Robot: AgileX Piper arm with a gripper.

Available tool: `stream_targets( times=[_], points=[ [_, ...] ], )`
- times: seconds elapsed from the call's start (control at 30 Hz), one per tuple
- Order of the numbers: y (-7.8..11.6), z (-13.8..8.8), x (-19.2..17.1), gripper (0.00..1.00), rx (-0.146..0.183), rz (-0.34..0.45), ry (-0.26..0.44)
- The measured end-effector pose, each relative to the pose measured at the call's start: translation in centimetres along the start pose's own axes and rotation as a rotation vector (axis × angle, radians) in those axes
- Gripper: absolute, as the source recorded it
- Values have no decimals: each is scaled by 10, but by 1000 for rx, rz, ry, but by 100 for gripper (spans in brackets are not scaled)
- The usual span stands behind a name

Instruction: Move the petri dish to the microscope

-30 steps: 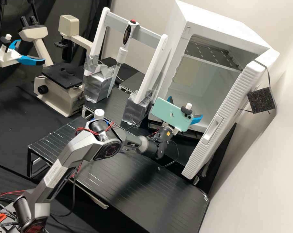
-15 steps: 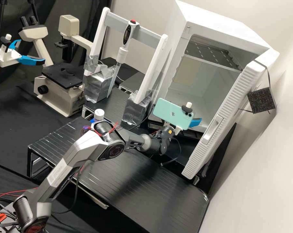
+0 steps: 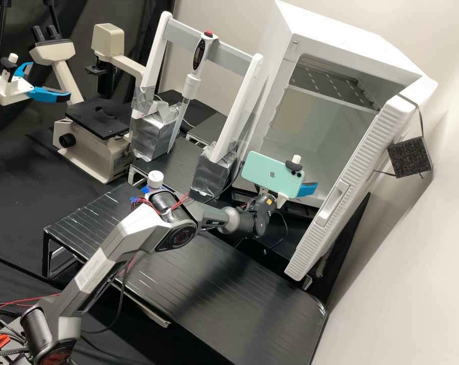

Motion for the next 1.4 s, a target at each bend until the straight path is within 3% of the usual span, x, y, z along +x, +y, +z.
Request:
stream_targets(
  times=[0.4,0.43,1.4],
  points=[
    [1,0,2,100,-13,-3,-5],
    [1,0,2,0,-13,-3,-5],
    [4,1,5,0,-26,-2,-24]
  ],
)
